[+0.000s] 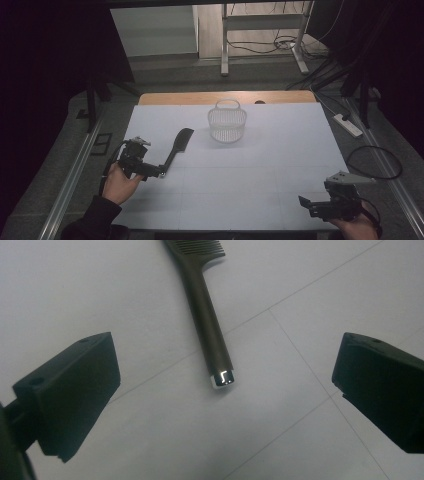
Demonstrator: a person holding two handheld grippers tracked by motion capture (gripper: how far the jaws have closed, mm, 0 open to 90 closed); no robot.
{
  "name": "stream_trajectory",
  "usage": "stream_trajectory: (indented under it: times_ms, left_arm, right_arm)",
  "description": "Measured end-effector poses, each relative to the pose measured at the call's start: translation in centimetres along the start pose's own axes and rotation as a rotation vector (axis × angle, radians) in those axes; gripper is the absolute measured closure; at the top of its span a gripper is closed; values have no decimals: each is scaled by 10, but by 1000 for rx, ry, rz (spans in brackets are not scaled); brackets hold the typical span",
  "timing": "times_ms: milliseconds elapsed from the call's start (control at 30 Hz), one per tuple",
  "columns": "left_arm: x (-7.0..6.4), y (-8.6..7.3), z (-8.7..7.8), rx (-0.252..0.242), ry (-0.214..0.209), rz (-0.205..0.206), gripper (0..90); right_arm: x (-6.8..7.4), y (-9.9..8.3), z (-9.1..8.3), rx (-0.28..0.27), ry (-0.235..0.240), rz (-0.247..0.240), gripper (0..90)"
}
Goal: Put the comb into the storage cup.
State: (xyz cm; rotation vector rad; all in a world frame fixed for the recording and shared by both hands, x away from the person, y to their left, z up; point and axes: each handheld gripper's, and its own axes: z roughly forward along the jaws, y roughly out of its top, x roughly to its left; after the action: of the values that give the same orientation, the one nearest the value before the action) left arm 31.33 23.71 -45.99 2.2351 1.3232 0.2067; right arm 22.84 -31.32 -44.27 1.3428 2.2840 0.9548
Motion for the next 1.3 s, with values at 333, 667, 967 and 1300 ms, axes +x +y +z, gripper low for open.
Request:
stream_trajectory:
  times_ms: [333,667,967,1300]
  left_arm:
    - [1,16,10,33,4,20,0]
    - [4,33,21,65,-3,28,0]
    - [5,48,32,95,-7,34,0]
    - [6,62,46,127,-2,41,0]
  right_arm:
    - [0,0,0,3,1,1,8]
    - [0,0,0,4,2,2,8]
    - [0,0,1,6,3,2,8]
    - [-1,0,1,7,5,2,8]
